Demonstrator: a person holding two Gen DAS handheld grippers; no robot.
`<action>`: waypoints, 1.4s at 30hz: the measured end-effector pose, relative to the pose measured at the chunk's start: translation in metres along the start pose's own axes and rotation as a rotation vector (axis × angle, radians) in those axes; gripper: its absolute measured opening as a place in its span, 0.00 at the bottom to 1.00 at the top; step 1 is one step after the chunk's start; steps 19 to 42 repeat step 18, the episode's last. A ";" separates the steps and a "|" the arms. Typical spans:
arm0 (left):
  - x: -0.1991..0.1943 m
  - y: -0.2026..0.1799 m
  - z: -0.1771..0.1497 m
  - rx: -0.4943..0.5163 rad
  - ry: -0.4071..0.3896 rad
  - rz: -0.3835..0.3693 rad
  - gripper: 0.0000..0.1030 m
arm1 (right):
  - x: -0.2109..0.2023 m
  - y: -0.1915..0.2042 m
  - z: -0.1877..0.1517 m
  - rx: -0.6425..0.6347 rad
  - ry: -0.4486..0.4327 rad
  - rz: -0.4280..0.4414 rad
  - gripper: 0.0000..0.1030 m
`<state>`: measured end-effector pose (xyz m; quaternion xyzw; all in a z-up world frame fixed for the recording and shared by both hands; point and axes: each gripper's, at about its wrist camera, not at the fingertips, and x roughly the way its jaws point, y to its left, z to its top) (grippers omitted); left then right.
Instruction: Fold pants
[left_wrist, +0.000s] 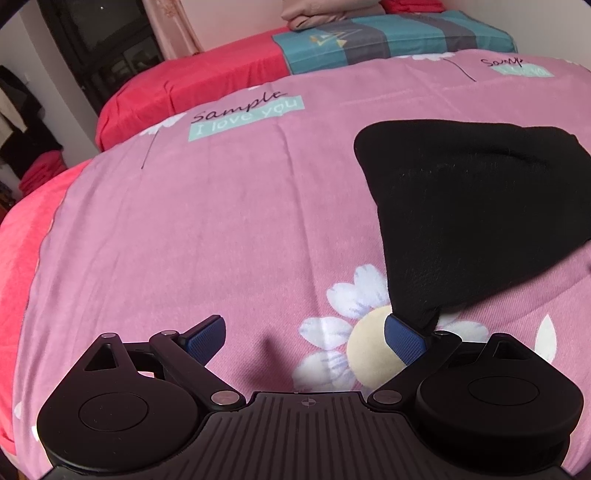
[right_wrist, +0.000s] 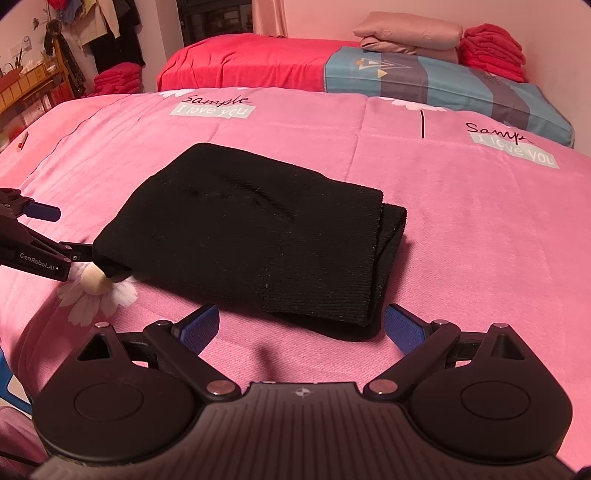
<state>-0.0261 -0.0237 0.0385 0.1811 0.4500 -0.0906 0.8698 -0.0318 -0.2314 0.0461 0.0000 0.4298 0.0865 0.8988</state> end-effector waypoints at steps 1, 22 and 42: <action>0.000 0.000 0.000 0.001 0.000 0.000 1.00 | 0.000 0.000 0.000 -0.002 0.000 0.000 0.94; -0.001 0.004 -0.001 -0.009 -0.008 -0.024 1.00 | 0.001 0.003 0.000 -0.004 0.002 0.009 0.94; -0.001 0.004 -0.001 -0.009 -0.008 -0.024 1.00 | 0.001 0.003 0.000 -0.004 0.002 0.009 0.94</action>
